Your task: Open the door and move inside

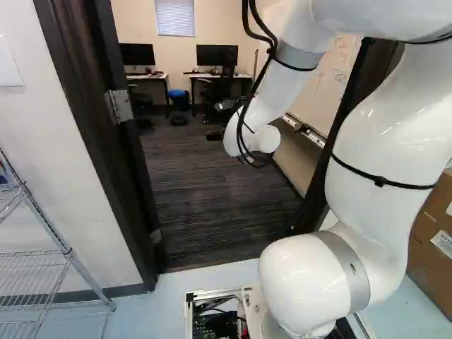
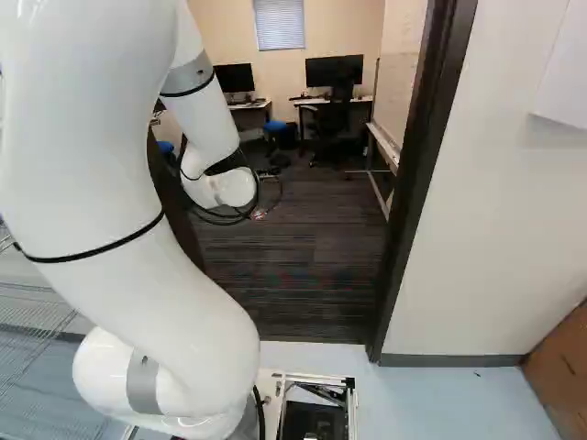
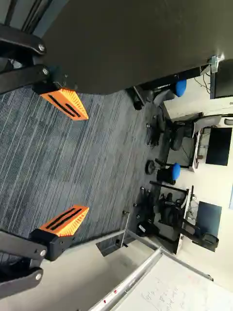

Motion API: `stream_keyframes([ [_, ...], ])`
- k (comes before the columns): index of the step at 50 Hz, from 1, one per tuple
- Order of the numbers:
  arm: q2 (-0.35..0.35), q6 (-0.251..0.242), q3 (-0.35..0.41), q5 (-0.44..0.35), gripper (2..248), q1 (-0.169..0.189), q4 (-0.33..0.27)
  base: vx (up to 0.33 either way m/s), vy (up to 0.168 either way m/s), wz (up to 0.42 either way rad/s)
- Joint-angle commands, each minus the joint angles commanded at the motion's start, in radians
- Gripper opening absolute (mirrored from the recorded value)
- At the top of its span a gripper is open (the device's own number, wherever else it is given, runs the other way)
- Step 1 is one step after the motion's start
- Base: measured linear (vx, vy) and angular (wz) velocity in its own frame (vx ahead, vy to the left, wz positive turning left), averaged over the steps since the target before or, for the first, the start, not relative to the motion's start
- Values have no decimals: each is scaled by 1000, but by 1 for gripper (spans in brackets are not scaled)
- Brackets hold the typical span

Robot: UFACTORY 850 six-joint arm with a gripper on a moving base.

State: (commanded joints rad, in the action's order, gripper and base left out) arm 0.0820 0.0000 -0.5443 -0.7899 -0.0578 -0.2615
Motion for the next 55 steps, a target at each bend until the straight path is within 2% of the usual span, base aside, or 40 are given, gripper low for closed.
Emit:
stream_keyframes([
  [38, -42, 0, 44, 0, 247, 125, 0, 0, 0, 0],
  [55, -36, 0, 38, 0, 247, 162, 0, 0, 0, 0],
])
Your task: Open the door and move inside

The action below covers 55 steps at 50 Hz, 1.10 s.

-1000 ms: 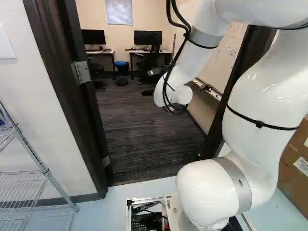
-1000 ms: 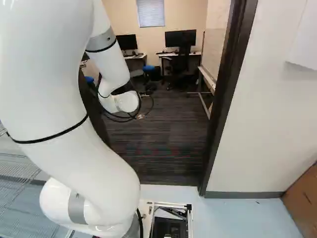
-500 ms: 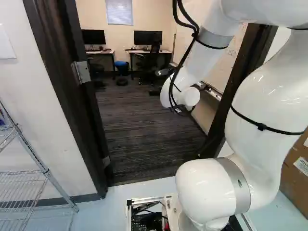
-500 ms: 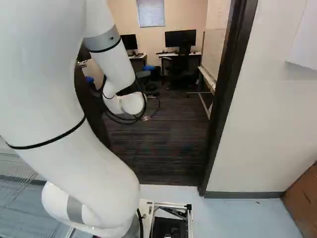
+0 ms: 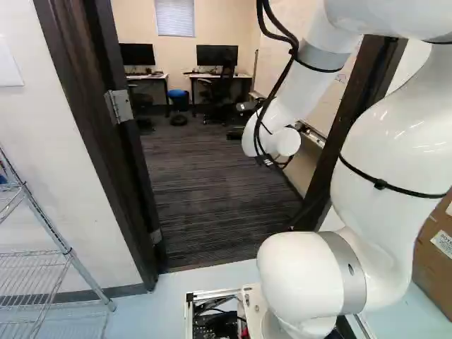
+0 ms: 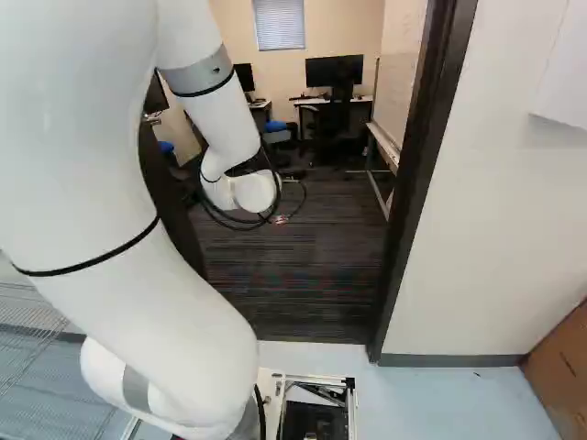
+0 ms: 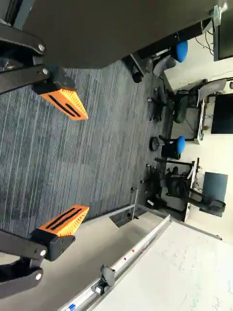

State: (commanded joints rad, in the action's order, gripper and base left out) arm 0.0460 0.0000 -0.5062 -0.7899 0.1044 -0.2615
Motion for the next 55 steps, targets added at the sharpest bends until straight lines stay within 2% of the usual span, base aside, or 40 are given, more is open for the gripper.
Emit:
stream_keyframes([
  [28, -18, 0, 23, -5, 247, -4, 15, 0, 0, 0],
  [55, -98, 0, 127, -25, 247, -30, 79, 0, 0, 0],
])
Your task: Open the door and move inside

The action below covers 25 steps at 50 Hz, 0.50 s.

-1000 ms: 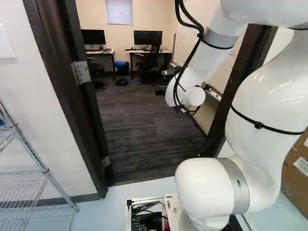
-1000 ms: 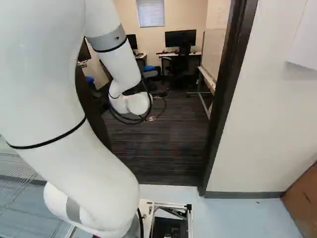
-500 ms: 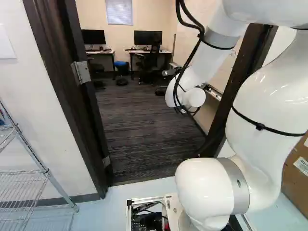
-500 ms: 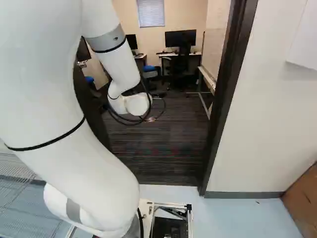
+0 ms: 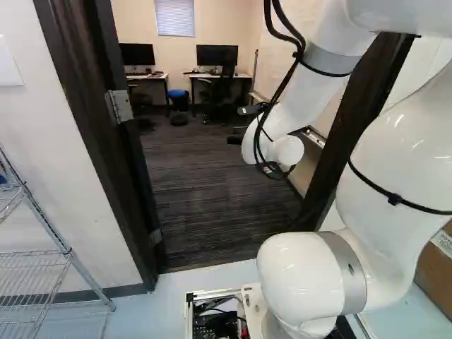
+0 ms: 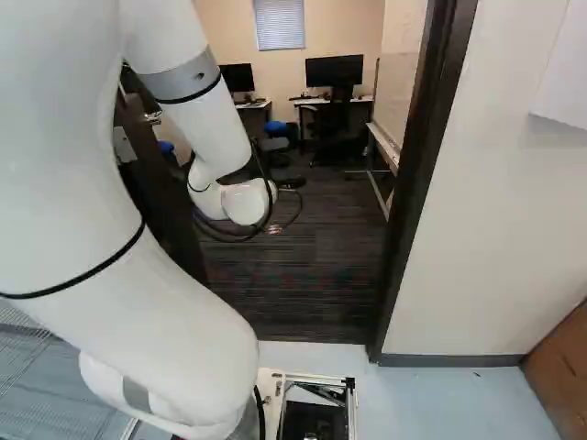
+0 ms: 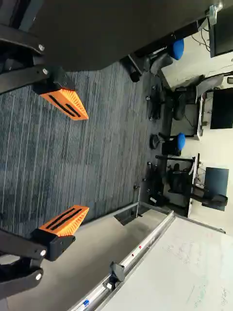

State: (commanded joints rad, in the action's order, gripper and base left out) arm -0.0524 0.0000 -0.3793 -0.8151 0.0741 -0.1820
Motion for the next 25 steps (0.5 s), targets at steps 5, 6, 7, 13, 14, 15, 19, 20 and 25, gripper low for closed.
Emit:
stream_keyframes([
  [5, -22, 0, 28, -6, 247, -7, 18, 0, 0, 0],
  [6, -26, 0, 34, -7, 247, -9, 21, 0, 0, 0],
  [7, -31, 0, 40, -8, 247, -10, 25, 0, 0, 0],
  [13, -61, 0, 79, -16, 247, -20, 49, 0, 0, 0],
  [14, -67, 0, 86, -17, 247, -22, 53, 0, 0, 0],
  [15, -72, 0, 92, -18, 247, -23, 58, 0, 0, 0],
  [19, -92, 0, 118, -23, 247, -30, 74, 0, 0, 0],
  [20, -97, 0, 124, -25, 247, -32, 77, 0, 0, 0],
  [25, -119, 0, 154, -30, 247, -39, 96, 0, 0, 0],
])
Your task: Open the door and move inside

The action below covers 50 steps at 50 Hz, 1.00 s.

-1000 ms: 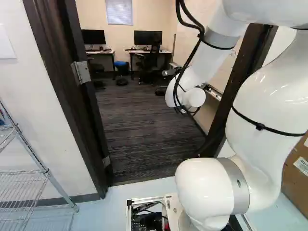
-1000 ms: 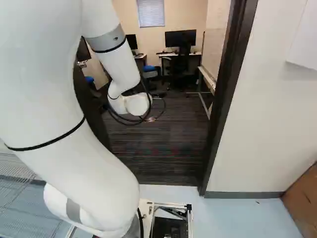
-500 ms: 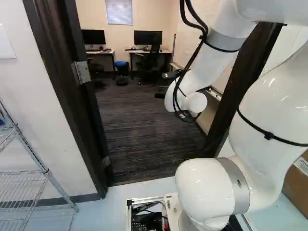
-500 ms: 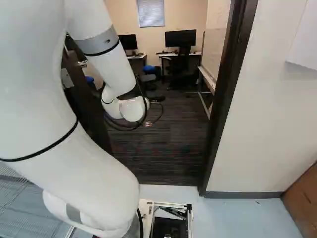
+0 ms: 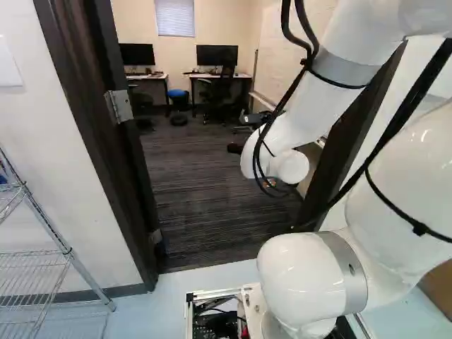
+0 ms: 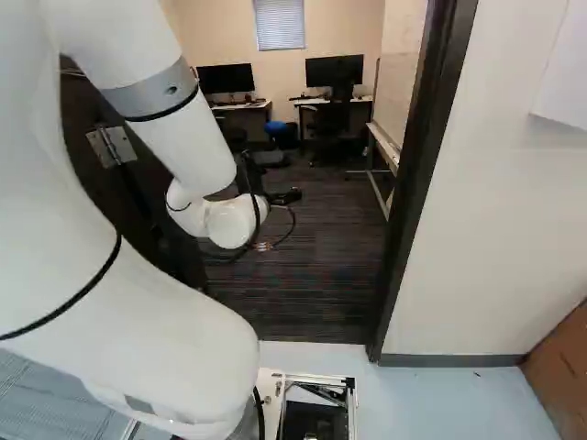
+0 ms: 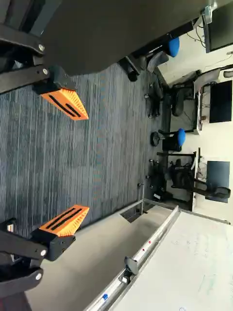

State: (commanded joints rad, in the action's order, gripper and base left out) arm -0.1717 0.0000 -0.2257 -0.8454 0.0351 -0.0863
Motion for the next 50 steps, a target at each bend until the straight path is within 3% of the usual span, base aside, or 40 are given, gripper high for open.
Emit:
stream_keyframes([
  [24, -80, 0, 102, -20, 247, -26, 64, 0, 0, 0],
  [50, -108, 0, 138, -27, 247, -35, 86, 0, 0, 0],
])
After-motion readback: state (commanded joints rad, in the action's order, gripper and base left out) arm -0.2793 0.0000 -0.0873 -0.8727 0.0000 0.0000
